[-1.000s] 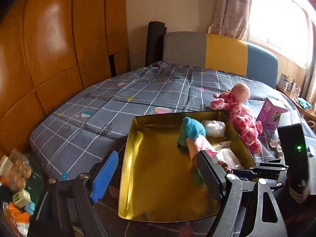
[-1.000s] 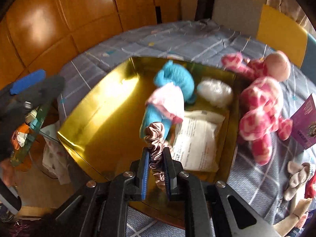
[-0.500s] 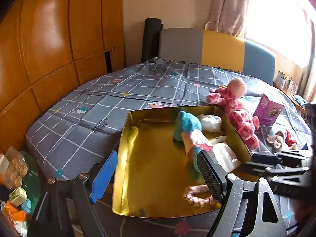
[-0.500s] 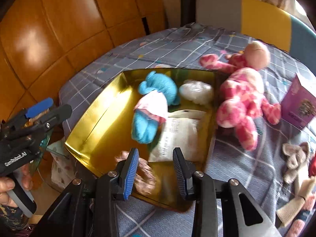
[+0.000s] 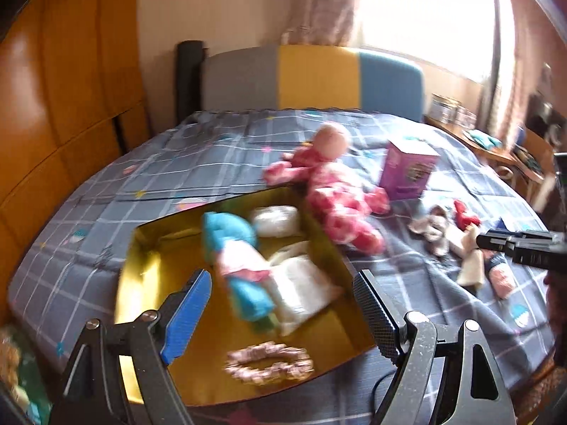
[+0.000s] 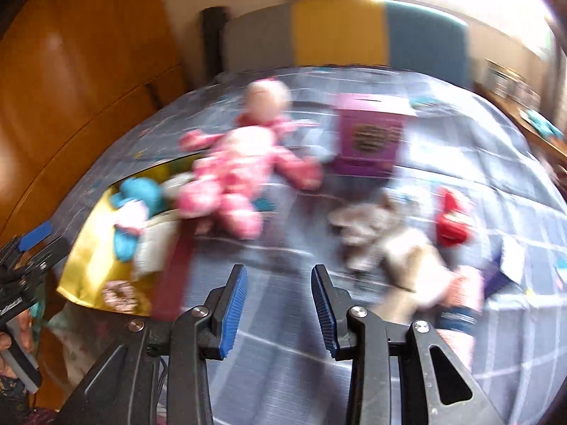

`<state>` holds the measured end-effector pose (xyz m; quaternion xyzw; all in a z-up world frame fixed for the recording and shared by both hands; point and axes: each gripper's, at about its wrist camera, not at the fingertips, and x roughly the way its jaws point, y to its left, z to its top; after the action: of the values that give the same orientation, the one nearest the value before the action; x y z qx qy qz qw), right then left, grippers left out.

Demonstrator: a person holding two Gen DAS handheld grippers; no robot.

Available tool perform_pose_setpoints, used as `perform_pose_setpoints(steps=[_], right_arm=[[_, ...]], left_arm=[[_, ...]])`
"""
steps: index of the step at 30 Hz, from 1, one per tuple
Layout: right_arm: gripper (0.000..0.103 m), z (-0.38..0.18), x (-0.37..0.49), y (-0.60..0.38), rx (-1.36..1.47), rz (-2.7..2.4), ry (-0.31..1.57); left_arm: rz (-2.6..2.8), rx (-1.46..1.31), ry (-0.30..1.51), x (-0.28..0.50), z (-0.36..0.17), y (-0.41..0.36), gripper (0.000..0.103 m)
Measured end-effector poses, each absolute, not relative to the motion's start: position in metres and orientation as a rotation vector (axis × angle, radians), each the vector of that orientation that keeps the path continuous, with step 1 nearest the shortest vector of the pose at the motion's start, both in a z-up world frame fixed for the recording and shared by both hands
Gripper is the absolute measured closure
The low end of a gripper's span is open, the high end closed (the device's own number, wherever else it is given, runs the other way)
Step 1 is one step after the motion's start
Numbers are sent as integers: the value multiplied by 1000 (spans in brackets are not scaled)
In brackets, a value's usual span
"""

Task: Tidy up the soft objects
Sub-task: 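Move the left tool to the beige mesh tube on the bed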

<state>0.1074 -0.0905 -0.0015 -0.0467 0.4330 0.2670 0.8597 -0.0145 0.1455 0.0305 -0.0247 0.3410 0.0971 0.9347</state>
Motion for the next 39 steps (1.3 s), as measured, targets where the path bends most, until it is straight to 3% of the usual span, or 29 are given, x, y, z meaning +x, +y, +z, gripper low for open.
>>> perform_pose_setpoints(steps=[15,22,36,37,39], right_arm=[[64,-20,143,-298,281,22,887],[64,-20,149,-309,356,29,871],[64,-27,145,-313,414,43,901],[64,-28,146,-313,415,45,902],[64,-28,147,-312,418,49,908]], left_arm=[[-142,36,820,75,8,25,22],[-303,66,911,114,-18,-39,35],[-374,44,1014,170,-56,-102,37],[-377,30,1028,174,-60,-102,40],[-379,22,1059,180,-69,-103,75]])
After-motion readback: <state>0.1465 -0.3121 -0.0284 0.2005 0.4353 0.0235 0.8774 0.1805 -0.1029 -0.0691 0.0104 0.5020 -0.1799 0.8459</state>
